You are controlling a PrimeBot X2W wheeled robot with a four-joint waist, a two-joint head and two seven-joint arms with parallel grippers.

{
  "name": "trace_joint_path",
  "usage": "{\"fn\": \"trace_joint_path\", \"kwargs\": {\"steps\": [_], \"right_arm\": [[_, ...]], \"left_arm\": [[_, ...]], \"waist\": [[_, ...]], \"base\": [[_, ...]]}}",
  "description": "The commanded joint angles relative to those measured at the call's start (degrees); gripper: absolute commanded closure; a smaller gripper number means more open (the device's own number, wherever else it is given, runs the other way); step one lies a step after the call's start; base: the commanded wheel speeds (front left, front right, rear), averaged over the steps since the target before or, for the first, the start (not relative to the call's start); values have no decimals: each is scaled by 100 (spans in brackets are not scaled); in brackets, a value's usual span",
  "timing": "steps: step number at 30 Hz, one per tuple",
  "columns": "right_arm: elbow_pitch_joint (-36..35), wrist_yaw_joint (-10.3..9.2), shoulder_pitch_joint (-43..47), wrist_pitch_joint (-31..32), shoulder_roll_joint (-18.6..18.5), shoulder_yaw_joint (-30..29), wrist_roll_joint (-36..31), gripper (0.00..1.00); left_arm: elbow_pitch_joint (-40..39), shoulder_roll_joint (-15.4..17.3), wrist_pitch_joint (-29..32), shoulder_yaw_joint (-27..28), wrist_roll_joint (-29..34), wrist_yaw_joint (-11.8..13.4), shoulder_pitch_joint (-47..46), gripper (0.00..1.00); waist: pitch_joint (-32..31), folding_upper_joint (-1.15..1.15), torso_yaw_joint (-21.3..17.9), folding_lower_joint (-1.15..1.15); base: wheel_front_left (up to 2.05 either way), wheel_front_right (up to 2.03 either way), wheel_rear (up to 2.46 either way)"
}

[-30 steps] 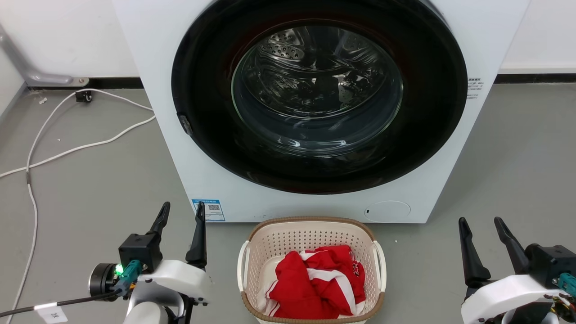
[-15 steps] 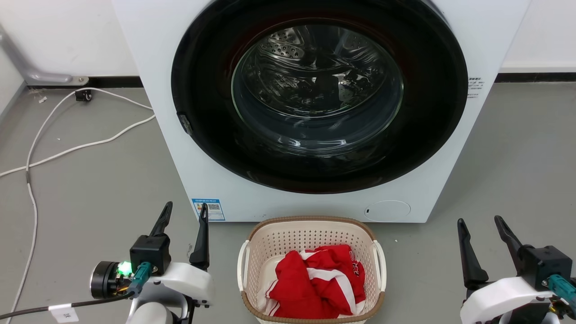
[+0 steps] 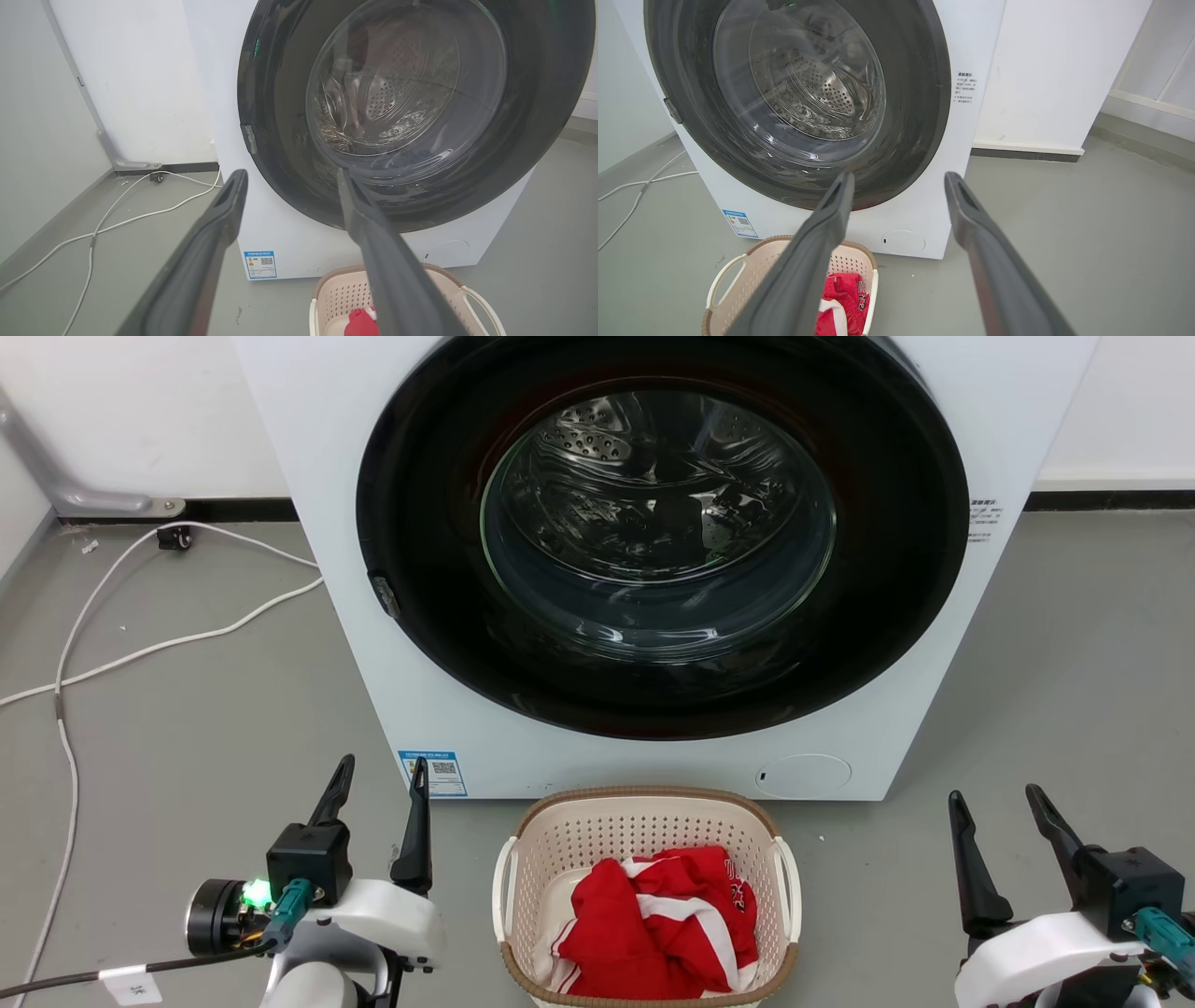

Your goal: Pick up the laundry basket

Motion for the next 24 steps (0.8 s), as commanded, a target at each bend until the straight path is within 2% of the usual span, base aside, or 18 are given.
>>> {"fn": "trace_joint_path", "kwargs": {"steps": [1,15,24], "right_arm": [[12,-4,-8,-27,24,-11,-30,0],[118,-4,-53,-24,24,-19,43,0],[378,-4,-294,123,23,-74,98,0]], "left_arm": [[15,5,-40,19,-42,-5,-14,0],[58,43,-35,-24,-122,33,-20,0],[153,54,89,-81,-190,-10,-363,0]], "waist": [[0,0,4,0],[2,0,16,0],[208,0,22,0]], "base": [[0,0,0],[0,0,0],[0,0,0]]}}
